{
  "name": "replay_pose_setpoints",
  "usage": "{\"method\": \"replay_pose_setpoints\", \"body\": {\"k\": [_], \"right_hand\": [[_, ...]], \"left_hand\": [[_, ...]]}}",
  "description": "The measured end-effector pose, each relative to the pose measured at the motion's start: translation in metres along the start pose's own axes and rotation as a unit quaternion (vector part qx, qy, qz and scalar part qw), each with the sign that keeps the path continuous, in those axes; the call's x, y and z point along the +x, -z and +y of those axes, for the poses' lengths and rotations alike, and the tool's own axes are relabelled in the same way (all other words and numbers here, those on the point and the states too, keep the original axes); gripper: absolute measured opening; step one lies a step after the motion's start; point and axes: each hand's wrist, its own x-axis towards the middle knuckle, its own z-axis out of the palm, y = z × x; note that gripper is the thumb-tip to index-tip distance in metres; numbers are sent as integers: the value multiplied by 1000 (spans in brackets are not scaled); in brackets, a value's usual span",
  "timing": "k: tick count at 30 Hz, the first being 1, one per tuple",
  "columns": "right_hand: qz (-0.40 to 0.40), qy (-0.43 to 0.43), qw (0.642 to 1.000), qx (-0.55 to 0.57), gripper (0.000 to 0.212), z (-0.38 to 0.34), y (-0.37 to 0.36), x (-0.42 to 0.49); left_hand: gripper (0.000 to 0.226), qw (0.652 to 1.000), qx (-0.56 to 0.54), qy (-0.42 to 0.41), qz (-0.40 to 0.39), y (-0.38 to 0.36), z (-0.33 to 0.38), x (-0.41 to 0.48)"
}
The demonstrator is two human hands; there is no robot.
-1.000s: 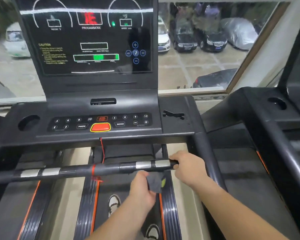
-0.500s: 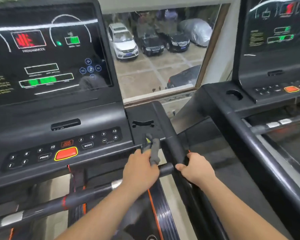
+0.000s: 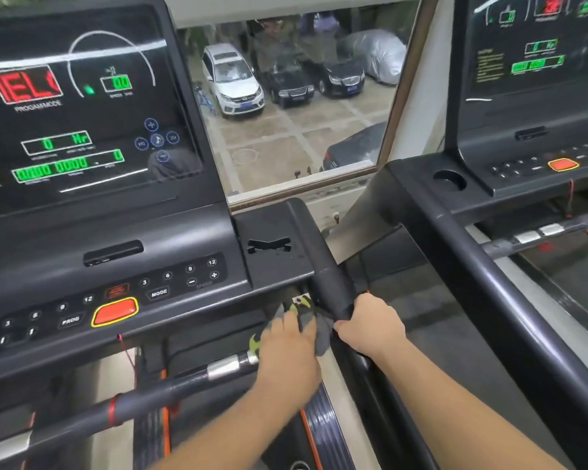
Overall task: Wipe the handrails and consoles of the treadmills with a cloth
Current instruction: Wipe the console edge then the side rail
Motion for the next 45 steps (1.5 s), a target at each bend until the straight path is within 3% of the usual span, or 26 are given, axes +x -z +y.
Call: {"method": "replay_pose_setpoints", "body": {"k": [3,5,7,8,9,11,13,15,18,20,22,25,31,35,38,41,45], "right_hand": [[3,2,1000,5,31,-2,3,0],[2,0,1000,9,32,-2,6,-1],[5,-2,1000,9,31,1,5,-3],[7,-3,1000,8,32,2,3,-4],[8,-3,1000,3,32,3,2,-5],[-2,4,1000,-17,33,2,5,-6],[-52,27,996,-62,37,-3,21,-5],[-120,41,988,-84,40,-13,47,-1],[-132,45,988,-60,55,-28,64,27],[-78,74,994,-26,78,-39,55,55],[-82,74,994,4,92,-57,46,77],[-119,47,992,-10,110,-86,39,98],[-130,25,987,-87,96,-97,40,110],[-117,9,988,-99,115,-98,37,106],[-109,4,990,-90,112,-96,38,104],[-98,5,992,-79,110,-92,39,101],[-70,-3,996,-57,111,-88,39,102]], "left_hand": [[63,997,-9,-64,51,-7,-9,-29],[55,996,-41,-70,33,8,-21,-28],[38,976,-219,-4,-16,40,-34,-20],[26,927,-372,46,-27,59,-39,-17],[16,855,-510,90,-32,73,-45,-13],[12,732,-660,170,-30,85,-56,-10],[14,695,-689,205,-21,93,-66,-10],[14,716,-668,198,27,106,-78,-1],[10,805,-565,137,123,136,-103,27],[14,883,-423,69,194,151,-114,50],[34,940,-233,14,248,148,-115,72],[60,983,-61,-32,171,104,-106,105],[52,993,-36,-107,30,85,-105,149],[53,992,-63,-107,34,108,-114,213],[54,993,-75,-79,56,113,-101,240],[50,989,-68,-91,96,101,-97,212],[41,976,-43,-187,106,67,-91,124]]}}
